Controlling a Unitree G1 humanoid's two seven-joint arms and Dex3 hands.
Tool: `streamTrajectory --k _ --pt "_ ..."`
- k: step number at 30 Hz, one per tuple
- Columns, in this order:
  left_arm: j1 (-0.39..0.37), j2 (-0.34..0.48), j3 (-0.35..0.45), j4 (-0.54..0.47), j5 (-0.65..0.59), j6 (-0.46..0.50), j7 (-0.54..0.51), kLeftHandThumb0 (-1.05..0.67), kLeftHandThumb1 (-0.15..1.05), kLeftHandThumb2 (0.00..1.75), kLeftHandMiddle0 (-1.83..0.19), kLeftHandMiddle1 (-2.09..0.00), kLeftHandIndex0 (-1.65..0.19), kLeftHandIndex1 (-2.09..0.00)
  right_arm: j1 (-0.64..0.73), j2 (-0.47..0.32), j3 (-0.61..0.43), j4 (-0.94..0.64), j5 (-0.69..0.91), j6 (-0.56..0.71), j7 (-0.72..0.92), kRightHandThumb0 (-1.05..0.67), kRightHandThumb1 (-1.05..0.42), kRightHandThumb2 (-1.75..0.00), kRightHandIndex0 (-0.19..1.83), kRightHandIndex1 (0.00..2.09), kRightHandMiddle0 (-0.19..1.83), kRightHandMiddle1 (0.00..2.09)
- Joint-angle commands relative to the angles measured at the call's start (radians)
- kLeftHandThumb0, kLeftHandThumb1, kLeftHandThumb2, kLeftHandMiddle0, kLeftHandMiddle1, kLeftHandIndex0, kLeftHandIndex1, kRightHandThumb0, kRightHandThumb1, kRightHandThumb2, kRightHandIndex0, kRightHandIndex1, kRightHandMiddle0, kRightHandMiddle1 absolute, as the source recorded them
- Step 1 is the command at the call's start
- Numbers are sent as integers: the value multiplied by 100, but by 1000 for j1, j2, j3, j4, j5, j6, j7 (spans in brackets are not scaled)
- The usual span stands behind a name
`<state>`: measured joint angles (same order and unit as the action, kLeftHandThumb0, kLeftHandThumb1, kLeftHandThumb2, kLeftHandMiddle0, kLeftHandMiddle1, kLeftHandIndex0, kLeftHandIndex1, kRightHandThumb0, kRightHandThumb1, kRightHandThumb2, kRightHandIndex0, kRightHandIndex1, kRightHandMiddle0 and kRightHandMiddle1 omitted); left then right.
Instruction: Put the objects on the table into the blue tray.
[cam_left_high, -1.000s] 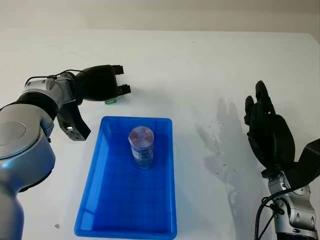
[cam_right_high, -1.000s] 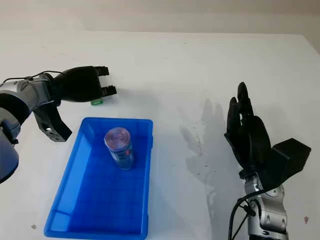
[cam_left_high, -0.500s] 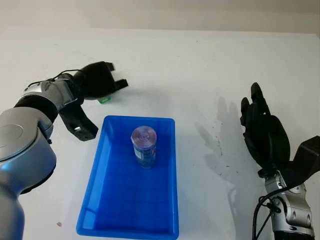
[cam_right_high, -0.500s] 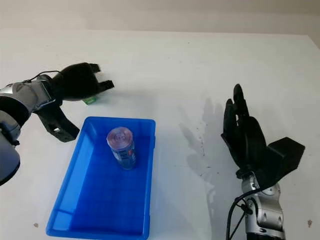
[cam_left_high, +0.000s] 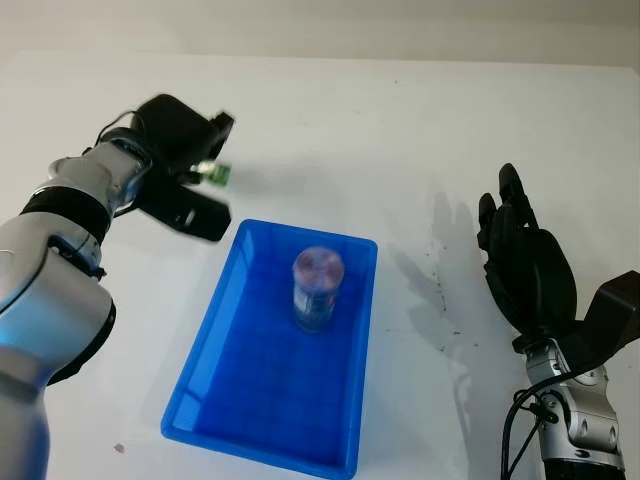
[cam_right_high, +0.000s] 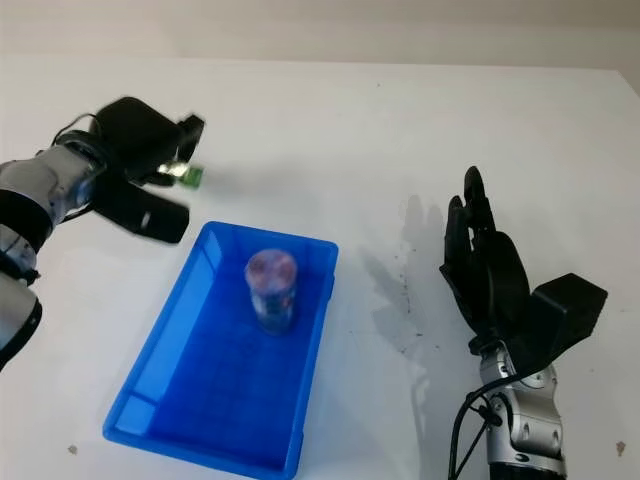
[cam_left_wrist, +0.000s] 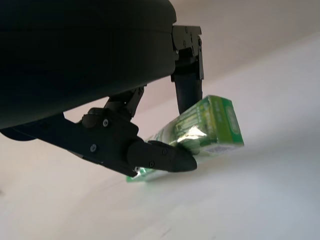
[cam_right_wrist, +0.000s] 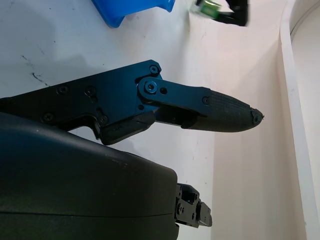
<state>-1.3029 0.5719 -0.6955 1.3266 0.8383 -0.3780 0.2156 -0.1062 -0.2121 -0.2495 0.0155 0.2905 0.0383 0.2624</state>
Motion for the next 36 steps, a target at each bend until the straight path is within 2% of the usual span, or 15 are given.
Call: streamTrajectory --k 1,3,5,8,12,18,20,22,24,26,28,30,33,36 --pt "0 16 59 -22 -48 -10 -20 -36 105 43 -38 -209 -17 -209 0 6 1 6 7 -18 6 -78 -105 -63 -19 0 -19 0" --pt "6 28 93 -39 -80 -41 -22 -36 105 43 -35 -209 -15 -209 -2 9 4 14 4 -29 9 -78 -105 -63 -19 0 -19 0" --pt "15 39 120 -54 -103 -76 -19 -36 105 42 -42 -209 -20 -209 -3 9 7 20 1 -36 11 -78 -105 -64 -19 0 -19 0" --pt "36 52 185 -88 -178 -129 -110 -37 105 44 -59 -209 -30 -209 -6 8 10 25 3 -33 13 -78 -105 -64 -19 0 -19 0" --pt "64 64 257 -134 -262 -167 -225 -36 105 44 -70 -209 -28 -209 -15 4 11 34 5 -33 18 -79 -105 -64 -19 0 -19 0" --pt "75 57 395 -183 -417 -48 -393 -33 105 42 -78 -209 -49 -209 -23 6 14 43 0 -42 22 -78 -105 -65 -19 0 -19 0" --pt "84 70 425 -209 -442 -57 -403 -34 105 43 -82 -209 -57 -209 -23 6 16 39 -1 -39 20 -77 -105 -66 -19 0 -19 0" --pt "95 87 452 -239 -466 -73 -417 -36 105 44 -81 -209 -57 -209 -23 6 18 36 -4 -37 15 -77 -105 -66 -19 0 -19 0" --pt "114 99 497 -292 -522 -54 -478 -40 105 45 -93 -209 -65 -209 -25 8 22 36 -5 -36 10 -78 -105 -66 -19 0 -19 0" --pt "152 111 550 -379 -593 -26 -553 -38 105 46 -109 -209 -83 -209 -29 9 25 39 -4 -36 7 -79 -105 -65 -19 0 -19 0" --pt "207 125 600 -501 -664 32 -623 -38 105 47 -114 -209 -89 -209 -33 13 28 41 -3 -34 1 -79 -105 -65 -19 0 -19 0" --pt "286 142 654 -668 -730 117 -670 -40 105 47 -107 -209 -81 -209 -36 17 31 45 -4 -33 -6 -79 -105 -64 -19 0 -19 0" --pt "422 174 733 -961 -780 268 -680 -41 105 44 -99 -209 -72 -209 -41 20 36 50 -1 -29 -9 -79 -105 -63 -19 0 -19 0" --pt "529 202 808 -1244 -817 494 -693 -43 105 41 -99 -209 -72 -209 -47 21 40 58 4 -29 -1 -79 -105 -62 -19 0 -19 0"
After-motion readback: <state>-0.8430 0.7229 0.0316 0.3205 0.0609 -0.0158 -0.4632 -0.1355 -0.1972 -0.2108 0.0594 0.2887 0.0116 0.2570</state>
